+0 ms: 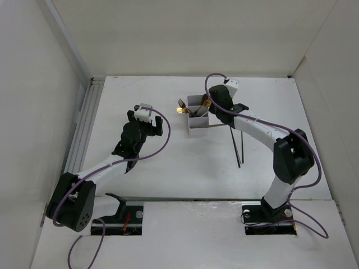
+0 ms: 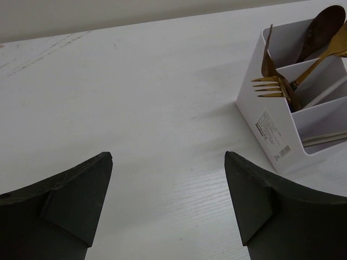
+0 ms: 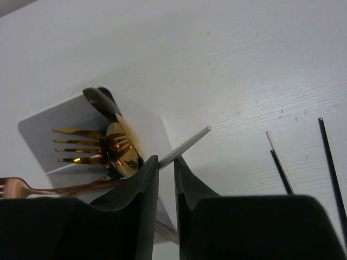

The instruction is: Sort the eating utensils into containers

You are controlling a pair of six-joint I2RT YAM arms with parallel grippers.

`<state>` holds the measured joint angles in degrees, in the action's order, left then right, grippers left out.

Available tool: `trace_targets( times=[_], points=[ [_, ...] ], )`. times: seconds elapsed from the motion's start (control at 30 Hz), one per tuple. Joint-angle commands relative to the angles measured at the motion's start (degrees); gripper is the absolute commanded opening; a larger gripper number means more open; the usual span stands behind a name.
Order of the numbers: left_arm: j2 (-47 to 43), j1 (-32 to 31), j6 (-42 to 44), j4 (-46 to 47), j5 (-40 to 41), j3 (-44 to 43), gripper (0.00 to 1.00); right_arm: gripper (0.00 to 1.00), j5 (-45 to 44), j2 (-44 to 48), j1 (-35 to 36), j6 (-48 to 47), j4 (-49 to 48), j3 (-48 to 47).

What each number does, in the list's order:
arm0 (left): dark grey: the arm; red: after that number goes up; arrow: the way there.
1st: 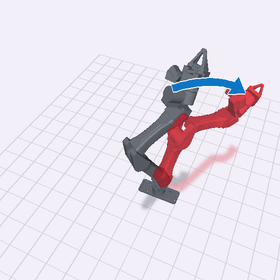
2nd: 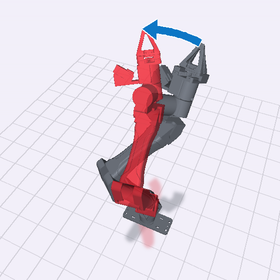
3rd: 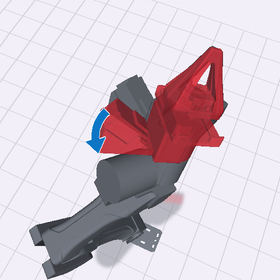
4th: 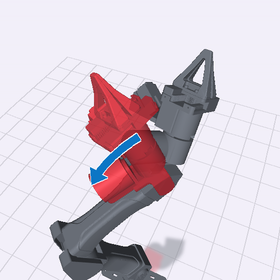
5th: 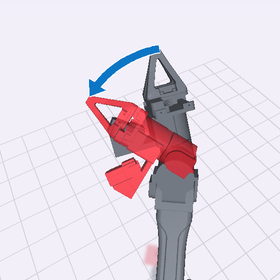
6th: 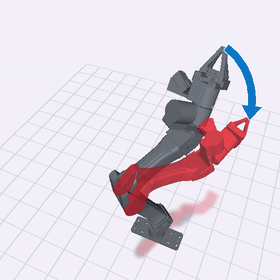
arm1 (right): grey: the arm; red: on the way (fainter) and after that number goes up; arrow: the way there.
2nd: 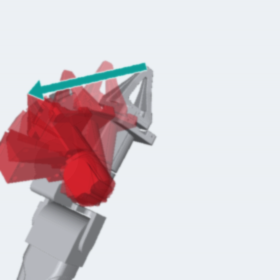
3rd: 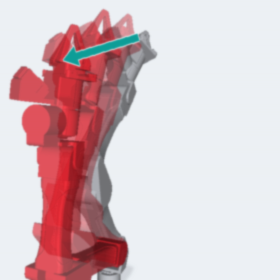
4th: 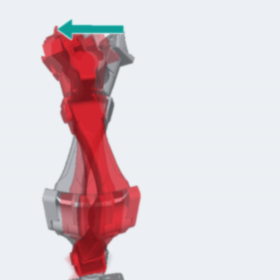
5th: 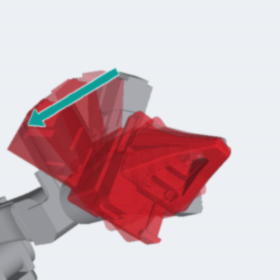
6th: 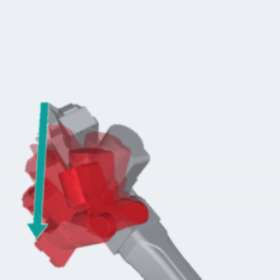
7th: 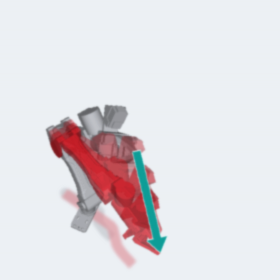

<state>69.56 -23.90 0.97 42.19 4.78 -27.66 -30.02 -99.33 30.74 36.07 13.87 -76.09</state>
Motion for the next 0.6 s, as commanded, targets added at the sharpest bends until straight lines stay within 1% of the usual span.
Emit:
trace_targets(
  times=[0.0, 0.3, 0.37, 0.4, 0.57],
  points=[
    [-1.53, 0.26, -0.18, 2.28, -0.38, 0.24, 0.82, 0.21, -1.44, -0.95, -0.95, 0.4, -2.18, -3.62],
    [-1.53, 0.26, -0.18, 2.28, -0.38, 0.24, 0.82, 0.25, -0.39, -1.48, -2.09, 0.4, -3.85, -3.62],
    [-1.53, 0.26, -0.18, 2.28, -0.38, 0.24, 0.82, 0.25, 0.66, -2.0, -2.62, 1.19, -4.38, -3.62],
    [-1.53, 0.26, -0.18, 2.28, -0.38, 0.24, 0.82, 0.27, 1.36, -2.01, -2.62, 1.71, -4.38, -3.62],
    [-1.53, 0.26, -0.18, 2.28, -0.38, 0.24, 0.82, 0.27, 5.14, -2.54, -3.14, 2.94, -6.04, -4.15]
  ],
)
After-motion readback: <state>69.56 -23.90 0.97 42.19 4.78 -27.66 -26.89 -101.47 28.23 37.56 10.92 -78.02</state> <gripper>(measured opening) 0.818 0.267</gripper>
